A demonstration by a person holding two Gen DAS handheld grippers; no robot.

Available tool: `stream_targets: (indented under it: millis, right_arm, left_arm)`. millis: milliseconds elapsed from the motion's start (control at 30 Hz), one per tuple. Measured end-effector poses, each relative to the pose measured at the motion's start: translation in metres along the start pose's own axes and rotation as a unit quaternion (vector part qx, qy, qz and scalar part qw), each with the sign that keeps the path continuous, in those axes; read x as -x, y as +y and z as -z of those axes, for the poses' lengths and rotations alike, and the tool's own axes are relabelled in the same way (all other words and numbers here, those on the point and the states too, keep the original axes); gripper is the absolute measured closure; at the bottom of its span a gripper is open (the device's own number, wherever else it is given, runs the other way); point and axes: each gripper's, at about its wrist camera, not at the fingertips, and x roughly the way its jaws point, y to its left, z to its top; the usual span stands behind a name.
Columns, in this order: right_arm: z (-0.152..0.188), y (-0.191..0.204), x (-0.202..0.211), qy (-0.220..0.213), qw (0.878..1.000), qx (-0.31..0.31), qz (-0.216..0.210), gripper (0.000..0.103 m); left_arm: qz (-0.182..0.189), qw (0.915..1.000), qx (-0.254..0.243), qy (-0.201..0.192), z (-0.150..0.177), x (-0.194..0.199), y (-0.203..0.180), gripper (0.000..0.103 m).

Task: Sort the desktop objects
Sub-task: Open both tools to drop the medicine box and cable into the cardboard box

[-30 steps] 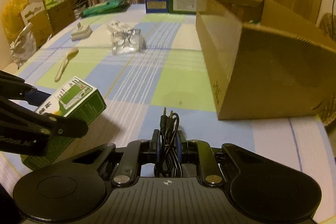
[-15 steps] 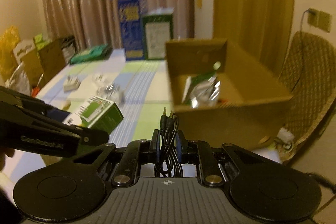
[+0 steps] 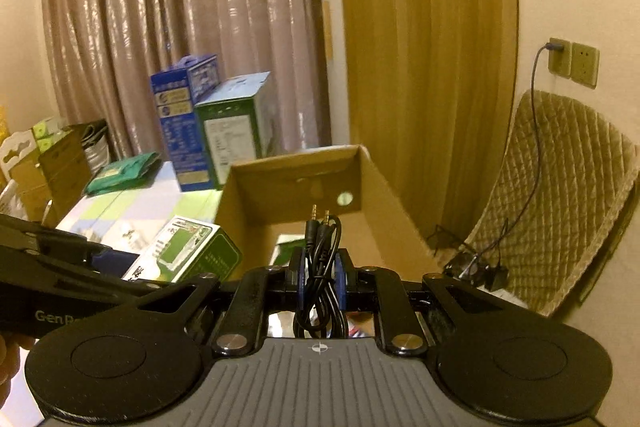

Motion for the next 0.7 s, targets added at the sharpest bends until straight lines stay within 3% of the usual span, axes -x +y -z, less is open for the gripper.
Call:
stream_targets:
  millis: [433,700]
  right_arm:
    - [-0.016,-0.033,-0.039,0.01,0.999,-0.029,-0.008,0.091]
    - [-0.015,-0.033,-0.05,0.016,0.999,-0.028,-0.014,0.091]
  left_arm:
    - [-0.005,0.9997,0.024,-0.003,-0.03,-0.05,0.006,0.053]
    - [-0.019,0.9993,0.033,-0.006,-0.021,-0.044,0.022,0.052]
